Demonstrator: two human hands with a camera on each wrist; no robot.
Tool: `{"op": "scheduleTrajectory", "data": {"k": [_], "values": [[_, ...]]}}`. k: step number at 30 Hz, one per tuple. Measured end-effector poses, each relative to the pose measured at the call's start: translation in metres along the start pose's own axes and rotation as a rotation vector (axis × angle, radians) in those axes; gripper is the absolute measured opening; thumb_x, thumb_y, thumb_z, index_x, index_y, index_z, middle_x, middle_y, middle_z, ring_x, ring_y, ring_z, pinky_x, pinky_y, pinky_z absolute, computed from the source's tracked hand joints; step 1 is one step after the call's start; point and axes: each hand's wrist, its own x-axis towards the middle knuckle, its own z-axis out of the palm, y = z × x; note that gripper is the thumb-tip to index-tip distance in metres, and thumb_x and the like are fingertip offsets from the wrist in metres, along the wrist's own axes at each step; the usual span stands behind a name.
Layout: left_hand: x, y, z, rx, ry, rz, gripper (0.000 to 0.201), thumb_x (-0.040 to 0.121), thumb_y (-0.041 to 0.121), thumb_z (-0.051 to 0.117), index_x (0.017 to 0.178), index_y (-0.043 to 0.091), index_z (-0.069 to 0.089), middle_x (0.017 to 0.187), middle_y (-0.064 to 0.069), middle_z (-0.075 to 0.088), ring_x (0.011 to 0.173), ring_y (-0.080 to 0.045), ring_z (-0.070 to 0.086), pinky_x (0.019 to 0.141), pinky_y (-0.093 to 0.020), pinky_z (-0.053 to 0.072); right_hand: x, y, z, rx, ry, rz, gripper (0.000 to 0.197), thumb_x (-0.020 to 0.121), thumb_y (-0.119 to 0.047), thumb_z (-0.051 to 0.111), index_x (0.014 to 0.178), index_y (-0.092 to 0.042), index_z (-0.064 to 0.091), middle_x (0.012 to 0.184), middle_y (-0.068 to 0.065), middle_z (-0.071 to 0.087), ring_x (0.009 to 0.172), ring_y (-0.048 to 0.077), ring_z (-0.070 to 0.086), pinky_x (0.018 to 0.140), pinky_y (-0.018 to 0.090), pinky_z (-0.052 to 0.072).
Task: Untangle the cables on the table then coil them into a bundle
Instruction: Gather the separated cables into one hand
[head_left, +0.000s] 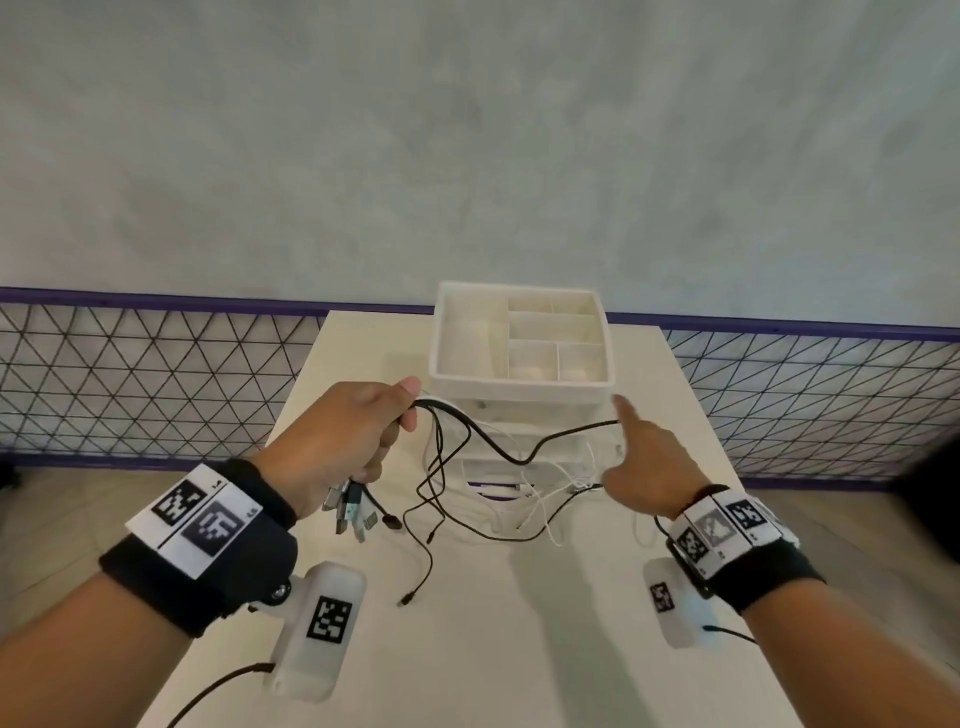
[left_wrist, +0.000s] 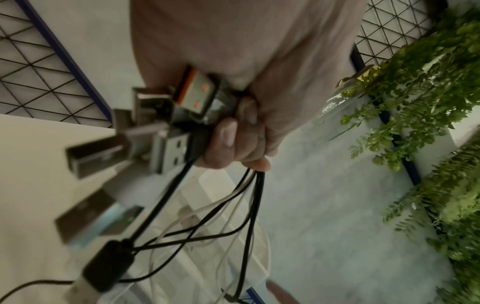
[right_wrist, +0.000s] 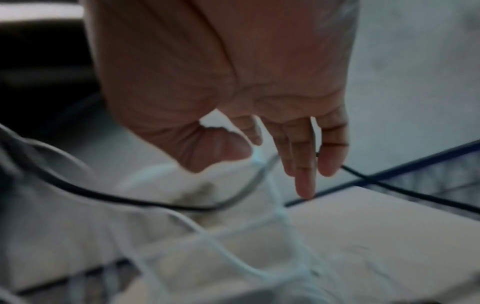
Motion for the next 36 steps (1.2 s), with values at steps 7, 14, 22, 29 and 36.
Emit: {"op": "scheduleTrajectory", "data": {"k": [7,14,22,29,36], "values": [[-0.002,0.006,0.021,0.003,-0.071,0.06,0.04,0.1,0.042,0.05,0.075,0.01,0.054,0.048,0.009,0.029,0.043,-0.01,0.021,0.044,-0.025,0.023,-0.031,-0.093,0.012,-0.246,0.009,-0.283,0.115,0.061,-0.082,0.063,0.153,-0.035,0.013,0.155,0.01,0.031,0.139,0.035,0.035,0.114,0.058,0.028],[-0.008,-0.006,0.004,0.223,-0.167,0.188,0.038,0.096,0.044,0.054,0.071,0.015,0.056,0.051,0.011,0.033,0.045,-0.009,0.027,0.044,-0.019,0.026,0.0,-0.069,0.06,0.672,0.012,-0.416,0.029,0.087,-0.041,0.067,0.075,-0.015,0.07,0.06,-0.003,0.069,0.055,0.014,0.067,0.065,0.038,0.058],[-0.004,-0.034,-0.02,0.642,-0.193,0.201,0.032,0.101,0.039,0.045,0.085,0.02,0.066,0.043,0.019,0.043,0.042,-0.002,0.039,0.045,-0.012,0.036,0.023,-0.009,0.048,0.294,0.102,-0.33,0.062,0.07,-0.064,0.075,0.054,-0.009,0.05,0.049,-0.004,0.039,0.048,0.013,0.035,0.053,0.028,0.031],[0.019,-0.07,-0.037,0.973,0.061,0.366,0.027,0.101,0.034,0.048,0.076,0.024,0.052,0.066,0.003,0.055,0.06,-0.017,0.049,0.056,-0.031,0.037,0.034,0.043,0.01,0.219,0.324,-0.073,0.049,0.081,-0.045,0.074,0.043,-0.025,0.052,0.045,-0.005,0.052,0.05,0.019,0.051,0.053,0.031,0.046],[0.042,-0.115,-0.006,1.482,-0.023,-0.099,0.047,0.094,0.03,0.053,0.137,0.015,0.04,0.136,-0.006,0.05,0.123,-0.027,0.049,0.102,-0.039,0.04,0.011,0.006,0.024,0.101,0.138,-0.226,0.038,0.089,-0.041,0.066,0.058,-0.018,0.064,0.049,-0.004,0.052,0.052,0.015,0.05,0.052,0.027,0.037]]}}
